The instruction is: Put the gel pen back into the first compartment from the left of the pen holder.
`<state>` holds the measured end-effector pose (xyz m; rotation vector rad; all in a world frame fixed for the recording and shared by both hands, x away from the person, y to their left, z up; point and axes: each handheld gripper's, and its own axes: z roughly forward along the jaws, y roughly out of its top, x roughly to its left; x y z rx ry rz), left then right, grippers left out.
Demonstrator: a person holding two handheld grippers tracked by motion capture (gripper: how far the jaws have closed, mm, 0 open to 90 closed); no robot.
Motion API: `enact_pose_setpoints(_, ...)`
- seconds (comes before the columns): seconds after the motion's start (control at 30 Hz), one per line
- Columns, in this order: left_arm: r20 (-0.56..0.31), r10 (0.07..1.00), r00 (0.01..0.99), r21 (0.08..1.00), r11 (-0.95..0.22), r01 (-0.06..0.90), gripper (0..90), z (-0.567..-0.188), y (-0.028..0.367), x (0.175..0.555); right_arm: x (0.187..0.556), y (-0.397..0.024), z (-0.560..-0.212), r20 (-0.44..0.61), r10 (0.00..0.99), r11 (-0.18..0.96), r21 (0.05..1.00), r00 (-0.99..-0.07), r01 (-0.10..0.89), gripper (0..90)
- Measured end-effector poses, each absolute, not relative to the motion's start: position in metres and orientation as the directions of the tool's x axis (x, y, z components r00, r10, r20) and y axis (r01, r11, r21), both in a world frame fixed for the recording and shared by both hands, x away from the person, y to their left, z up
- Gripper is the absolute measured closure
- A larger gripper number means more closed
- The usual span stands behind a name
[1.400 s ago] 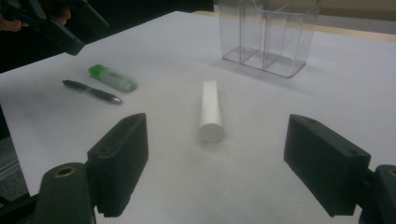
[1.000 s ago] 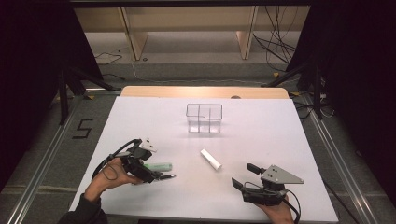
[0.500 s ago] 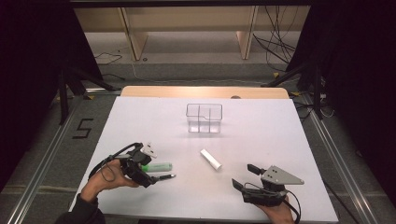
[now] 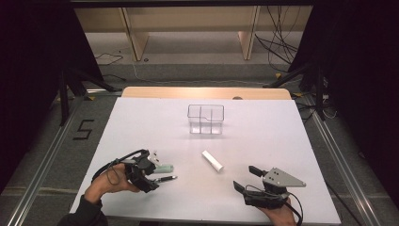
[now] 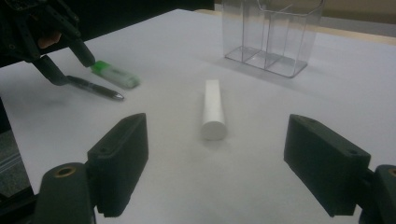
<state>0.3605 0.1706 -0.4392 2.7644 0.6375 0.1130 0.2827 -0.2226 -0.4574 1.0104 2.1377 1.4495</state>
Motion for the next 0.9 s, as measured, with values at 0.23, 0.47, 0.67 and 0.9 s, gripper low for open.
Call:
enact_pose_setpoints(0.23,0.006,0.427,0.904,0.283,-0.868,0.408,51.3,-0.445,0.166,0.364,0.283,-0.222,-0.458,0.089,0.728,0.220,0.909,-0.680,0.354,22.9)
enact_pose_setpoints(0.47,-0.005,0.401,0.916,0.259,-0.884,0.389,56.5,-0.453,0.165,0.369,0.283,-0.221,-0.458,0.090,0.727,0.222,0.908,-0.681,0.356,22.9)
enact_pose_setpoints(0.67,-0.011,0.393,0.920,0.256,-0.888,0.382,60.3,-0.454,0.162,0.372,0.283,-0.221,-0.458,0.089,0.724,0.225,0.907,-0.684,0.356,22.9)
enact_pose_setpoints(0.9,-0.022,0.381,0.924,0.226,-0.899,0.375,63.7,-0.459,0.161,0.377,0.283,-0.221,-0.458,0.089,0.723,0.226,0.906,-0.685,0.357,22.9)
